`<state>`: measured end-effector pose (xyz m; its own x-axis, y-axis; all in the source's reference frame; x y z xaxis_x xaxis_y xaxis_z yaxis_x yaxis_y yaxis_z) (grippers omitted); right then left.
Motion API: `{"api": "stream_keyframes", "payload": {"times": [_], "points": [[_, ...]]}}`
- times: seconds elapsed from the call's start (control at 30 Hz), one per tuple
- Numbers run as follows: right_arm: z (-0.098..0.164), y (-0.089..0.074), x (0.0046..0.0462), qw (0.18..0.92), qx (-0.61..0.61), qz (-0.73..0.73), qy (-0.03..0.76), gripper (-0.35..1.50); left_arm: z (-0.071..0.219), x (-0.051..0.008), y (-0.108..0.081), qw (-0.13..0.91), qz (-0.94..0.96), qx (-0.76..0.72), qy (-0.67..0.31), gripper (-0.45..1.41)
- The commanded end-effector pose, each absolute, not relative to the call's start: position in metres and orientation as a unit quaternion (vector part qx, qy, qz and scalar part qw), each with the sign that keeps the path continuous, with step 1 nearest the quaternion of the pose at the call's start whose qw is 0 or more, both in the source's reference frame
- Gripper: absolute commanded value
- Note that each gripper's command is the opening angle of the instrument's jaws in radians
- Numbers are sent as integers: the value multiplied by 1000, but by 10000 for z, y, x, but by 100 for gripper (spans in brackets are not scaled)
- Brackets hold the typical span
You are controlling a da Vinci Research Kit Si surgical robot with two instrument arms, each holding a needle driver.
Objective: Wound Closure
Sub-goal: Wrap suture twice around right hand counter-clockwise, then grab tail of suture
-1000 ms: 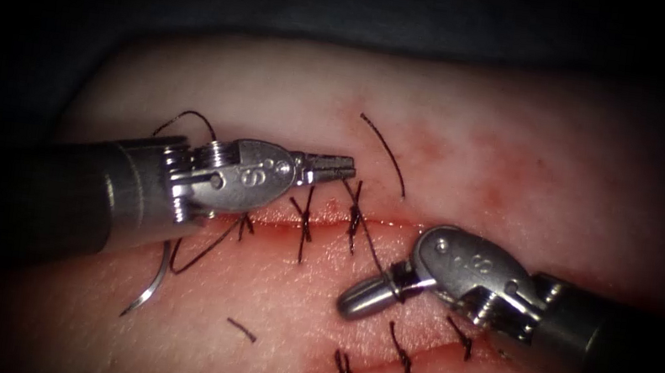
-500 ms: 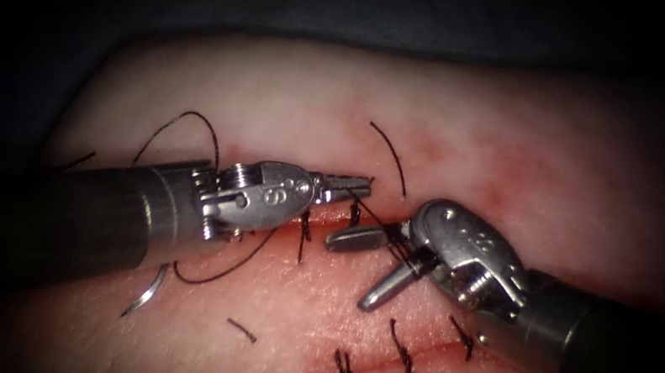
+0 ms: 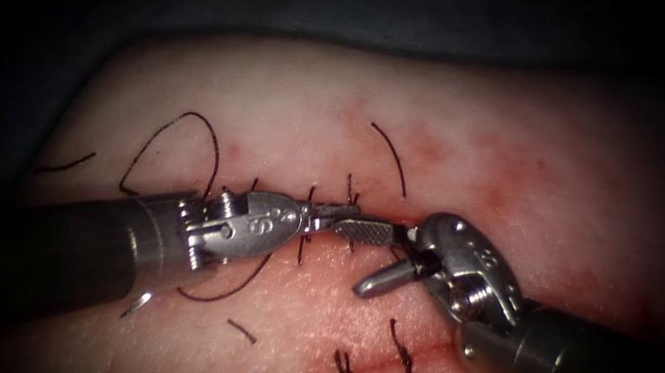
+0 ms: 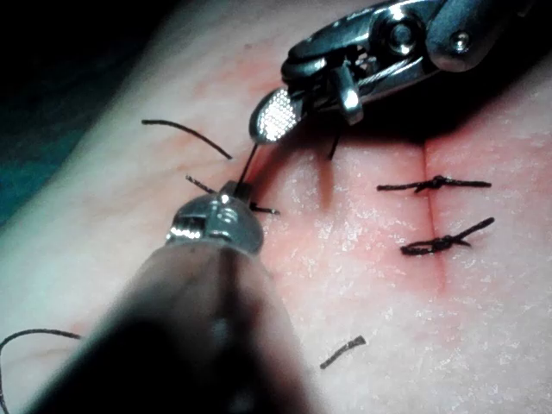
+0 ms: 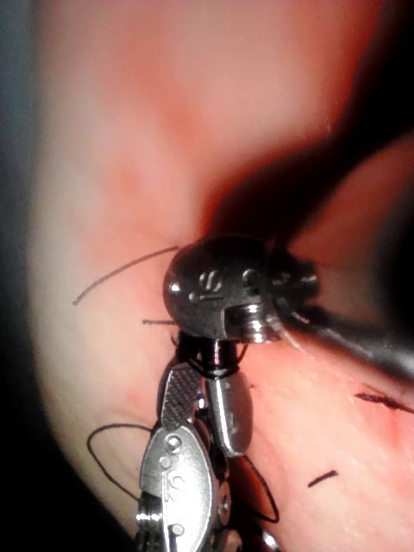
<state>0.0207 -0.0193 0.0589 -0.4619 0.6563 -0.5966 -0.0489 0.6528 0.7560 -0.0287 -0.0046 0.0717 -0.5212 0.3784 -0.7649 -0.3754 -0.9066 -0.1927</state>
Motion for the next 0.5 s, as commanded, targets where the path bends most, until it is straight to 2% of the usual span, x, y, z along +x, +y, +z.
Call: {"api": "stream_keyframes", "payload": {"times": [0.03,0.1,0.13,0.17,0.37,0.43,0.5], "points": [[588,-185,213,470,181,377,777,111,717,-295,-42,218,871,-441,3,-45],[587,-185,212,462,166,389,780,110,712,-298,-46,219,871,-440,6,-45],[587,-185,212,456,156,397,781,98,709,-301,-50,220,871,-439,10,-45],[586,-185,213,458,122,414,777,94,703,-306,-56,221,872,-437,13,-45],[580,-180,208,502,-2,472,725,84,683,-317,-71,222,875,-428,31,-45],[578,-178,204,510,-29,490,707,64,676,-318,-75,225,875,-427,34,-45],[578,-177,201,525,-55,501,685,56,670,-318,-77,229,874,-427,40,-45]]}}
